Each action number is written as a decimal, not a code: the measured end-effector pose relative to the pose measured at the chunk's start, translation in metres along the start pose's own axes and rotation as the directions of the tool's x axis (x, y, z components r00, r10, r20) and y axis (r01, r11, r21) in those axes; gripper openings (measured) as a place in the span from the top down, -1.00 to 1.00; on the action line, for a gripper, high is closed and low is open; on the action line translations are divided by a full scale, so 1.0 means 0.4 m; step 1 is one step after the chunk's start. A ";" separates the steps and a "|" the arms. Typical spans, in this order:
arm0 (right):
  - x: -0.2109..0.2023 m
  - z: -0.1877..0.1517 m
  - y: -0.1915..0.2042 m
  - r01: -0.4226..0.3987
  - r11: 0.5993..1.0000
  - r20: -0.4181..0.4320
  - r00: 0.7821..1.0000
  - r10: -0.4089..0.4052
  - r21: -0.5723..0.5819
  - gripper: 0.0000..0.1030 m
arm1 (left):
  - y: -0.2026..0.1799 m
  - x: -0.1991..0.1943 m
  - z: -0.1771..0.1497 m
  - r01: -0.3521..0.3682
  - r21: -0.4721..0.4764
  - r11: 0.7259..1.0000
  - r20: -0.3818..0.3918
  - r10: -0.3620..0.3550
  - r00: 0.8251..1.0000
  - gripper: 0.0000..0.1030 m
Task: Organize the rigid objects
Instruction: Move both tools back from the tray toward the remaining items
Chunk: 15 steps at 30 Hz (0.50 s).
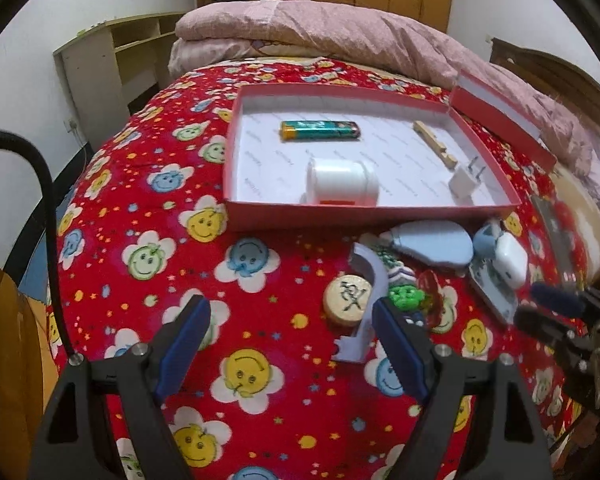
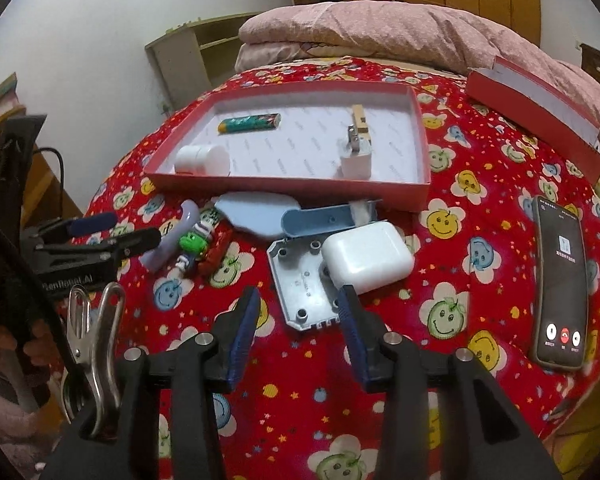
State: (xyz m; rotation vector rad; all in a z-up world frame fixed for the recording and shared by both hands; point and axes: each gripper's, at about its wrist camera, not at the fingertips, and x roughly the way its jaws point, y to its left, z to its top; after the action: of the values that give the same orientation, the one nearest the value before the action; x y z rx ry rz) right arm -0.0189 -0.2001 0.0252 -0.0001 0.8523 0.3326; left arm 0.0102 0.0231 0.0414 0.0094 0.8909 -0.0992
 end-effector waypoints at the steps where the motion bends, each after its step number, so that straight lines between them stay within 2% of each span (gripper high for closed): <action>1: 0.004 -0.002 0.004 0.009 1.000 -0.006 1.000 -0.009 -0.008 0.19 | 0.005 -0.001 -0.001 -0.003 -0.003 1.000 0.003 0.003 1.000 -0.68; 11: 0.044 -0.020 0.004 0.050 0.998 -0.052 0.997 -0.051 -0.024 0.17 | 0.041 0.022 -0.014 -0.024 -0.009 1.000 -0.006 0.024 1.000 -0.68; 15: 0.053 -0.010 0.004 0.069 0.997 -0.044 0.997 -0.071 -0.039 0.08 | 0.033 0.026 -0.013 0.011 0.009 1.000 -0.001 -0.011 1.000 -0.68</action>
State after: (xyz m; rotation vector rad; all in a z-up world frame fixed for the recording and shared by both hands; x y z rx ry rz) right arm -0.0094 -0.1928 0.0070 -0.0725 0.8886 0.2840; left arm 0.0139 0.0357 0.0299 0.0131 0.8913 -0.1139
